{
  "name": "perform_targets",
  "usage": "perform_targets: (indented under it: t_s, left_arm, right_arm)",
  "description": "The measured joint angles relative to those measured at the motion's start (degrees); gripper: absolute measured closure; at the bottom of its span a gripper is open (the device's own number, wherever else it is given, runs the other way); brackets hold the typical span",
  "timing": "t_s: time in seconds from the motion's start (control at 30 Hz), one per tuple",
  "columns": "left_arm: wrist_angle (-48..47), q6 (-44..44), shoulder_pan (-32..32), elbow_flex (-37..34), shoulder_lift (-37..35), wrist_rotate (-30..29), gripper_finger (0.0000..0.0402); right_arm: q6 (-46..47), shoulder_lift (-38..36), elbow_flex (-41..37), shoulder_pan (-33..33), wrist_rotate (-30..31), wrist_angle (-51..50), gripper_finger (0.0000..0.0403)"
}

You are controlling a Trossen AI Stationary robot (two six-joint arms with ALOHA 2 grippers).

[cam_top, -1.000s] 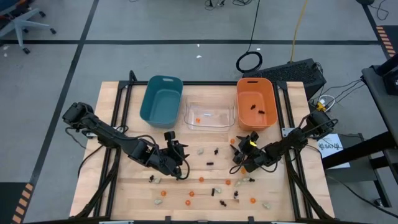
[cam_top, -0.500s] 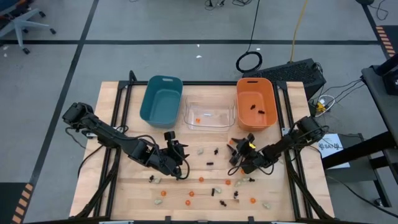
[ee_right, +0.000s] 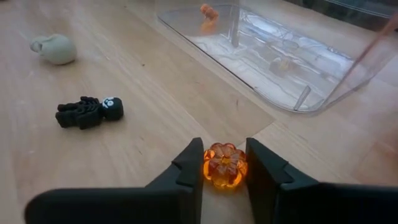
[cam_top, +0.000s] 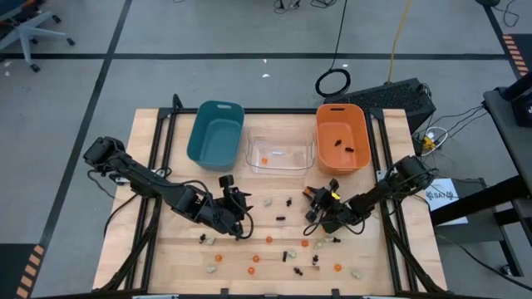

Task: Sort Halloween decoration
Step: Put the orange pumpkin toy into the transparent bin

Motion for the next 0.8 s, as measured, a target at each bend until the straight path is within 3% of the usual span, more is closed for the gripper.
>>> perform_targets:
  t_s: [0.23, 0.47, 0.8]
  left_arm:
    - [-0.1, 0.0, 0.0, 0.0, 0.0, 0.0, 0.023]
    - [-0.1, 0.0, 0.0, 0.0, 0.0, 0.0, 0.023]
    - [-0.1, 0.0, 0.0, 0.0, 0.0, 0.0, 0.023]
  right_arm:
    - [-7.1, 0.1, -0.1, 0.5, -0.7, 7.7, 0.0337]
    - [-21.8, -0.7, -0.1, 0.7, -1.4, 16.9, 0.0337]
    - [-44.0, -13.1, 2.2, 0.7, -2.9, 18.1, 0.0335]
